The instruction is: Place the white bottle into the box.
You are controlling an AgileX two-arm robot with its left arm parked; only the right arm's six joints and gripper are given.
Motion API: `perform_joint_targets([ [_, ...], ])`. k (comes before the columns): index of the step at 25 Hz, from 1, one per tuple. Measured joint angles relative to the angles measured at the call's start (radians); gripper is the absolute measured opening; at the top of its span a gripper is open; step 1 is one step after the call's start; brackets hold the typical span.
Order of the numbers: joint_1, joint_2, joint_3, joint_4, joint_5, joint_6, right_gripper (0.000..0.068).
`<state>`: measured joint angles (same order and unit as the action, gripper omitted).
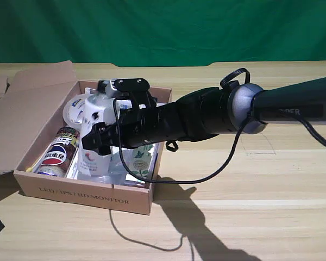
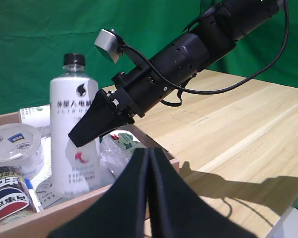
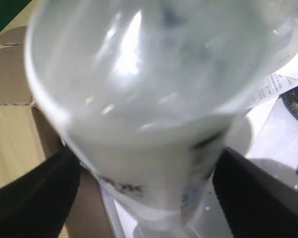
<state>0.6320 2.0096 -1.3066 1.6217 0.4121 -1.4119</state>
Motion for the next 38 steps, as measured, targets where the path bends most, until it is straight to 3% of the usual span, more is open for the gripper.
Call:
perform_joint_targets([
  [6, 0.000, -0.004, -0.005, 0.000, 0.005, 0.017, 0.0680],
  [9, -0.001, -0.037, -0.005, -0.005, 0.003, 0.040, 0.0636],
  [11, -0.005, -0.090, -0.005, -0.030, -0.018, 0.041, 0.0531],
  [16, -0.052, -0.277, -0.005, -0.159, -0.068, 0.041, 0.0125],
  [18, -0.080, -0.363, -0.005, -0.196, -0.072, 0.041, 0.0038],
  [22, -0.129, -0.509, -0.005, -0.248, -0.074, 0.043, 0.0004],
  [32, -0.159, -0.751, 0.103, -0.329, -0.008, 0.045, 0.0003],
  [38, -0.159, -0.773, 0.105, -0.321, -0.020, 0.045, 0.0003],
])
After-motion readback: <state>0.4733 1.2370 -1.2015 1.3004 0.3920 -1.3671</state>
